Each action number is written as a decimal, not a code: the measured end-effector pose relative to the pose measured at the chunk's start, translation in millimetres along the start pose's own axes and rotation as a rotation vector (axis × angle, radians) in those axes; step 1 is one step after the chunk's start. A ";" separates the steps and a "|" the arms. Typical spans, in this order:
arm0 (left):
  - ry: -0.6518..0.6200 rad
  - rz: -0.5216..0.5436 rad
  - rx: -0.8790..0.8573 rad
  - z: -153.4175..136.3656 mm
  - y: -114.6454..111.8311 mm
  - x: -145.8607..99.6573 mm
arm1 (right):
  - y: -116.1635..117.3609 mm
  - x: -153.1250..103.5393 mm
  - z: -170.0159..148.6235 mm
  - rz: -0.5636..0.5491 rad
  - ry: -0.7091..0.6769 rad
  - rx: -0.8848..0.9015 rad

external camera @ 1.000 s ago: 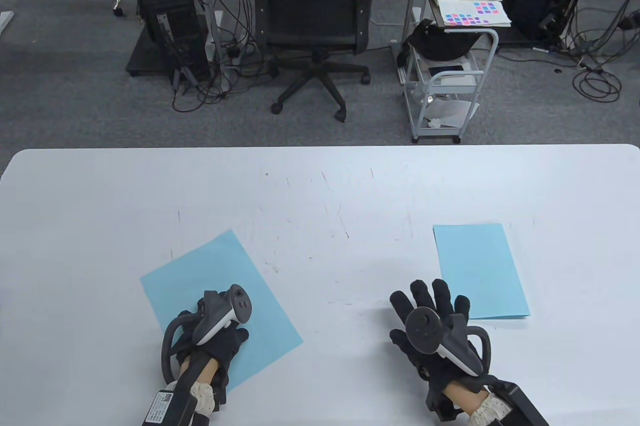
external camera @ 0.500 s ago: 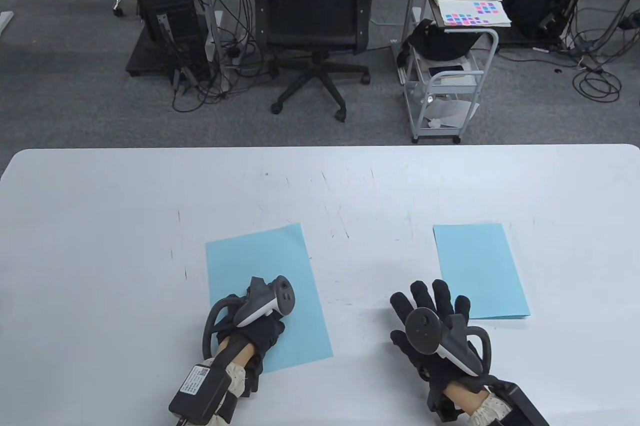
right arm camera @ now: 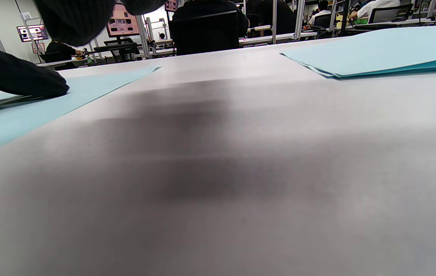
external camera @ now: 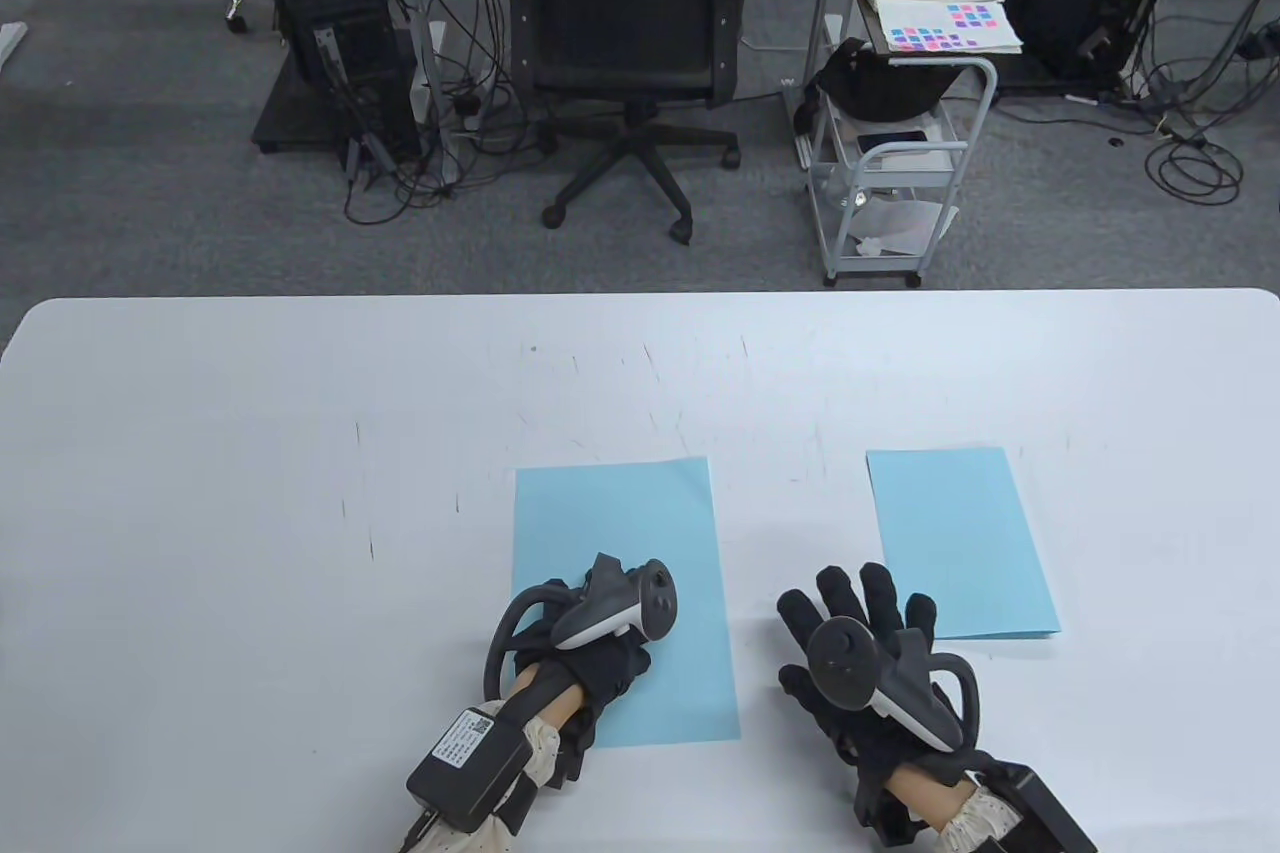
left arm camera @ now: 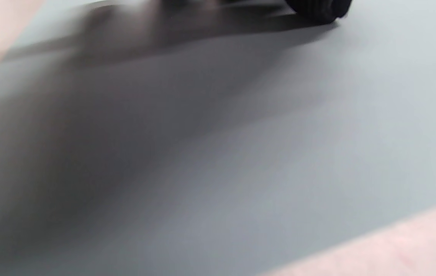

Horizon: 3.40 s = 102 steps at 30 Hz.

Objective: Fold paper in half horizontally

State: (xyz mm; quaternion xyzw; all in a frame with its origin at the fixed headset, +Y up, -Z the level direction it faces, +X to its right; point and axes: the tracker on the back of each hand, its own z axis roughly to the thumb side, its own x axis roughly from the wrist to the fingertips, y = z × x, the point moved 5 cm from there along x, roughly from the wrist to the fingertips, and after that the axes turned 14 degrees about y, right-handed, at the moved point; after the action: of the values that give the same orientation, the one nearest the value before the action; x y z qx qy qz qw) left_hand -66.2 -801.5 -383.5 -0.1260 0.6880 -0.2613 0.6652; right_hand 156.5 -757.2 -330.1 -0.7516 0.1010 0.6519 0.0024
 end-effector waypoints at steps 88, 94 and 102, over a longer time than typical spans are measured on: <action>0.148 0.192 -0.653 -147.0 73.9 21.1 | 55.5 12.7 58.3 0.364 -0.138 -0.106; 0.124 0.209 -0.637 -152.6 54.3 0.6 | 58.2 12.0 57.1 0.403 -0.123 -0.104; 0.121 0.206 -0.583 -158.7 26.0 -13.7 | 58.8 12.2 56.3 0.407 -0.119 -0.089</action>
State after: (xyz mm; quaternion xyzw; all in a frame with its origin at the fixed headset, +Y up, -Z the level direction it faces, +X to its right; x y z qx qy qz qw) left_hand -216.3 -742.3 -389.0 -0.2251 0.7815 0.0087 0.5818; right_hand 93.8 -809.0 -342.9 -0.6752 0.2216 0.6859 -0.1566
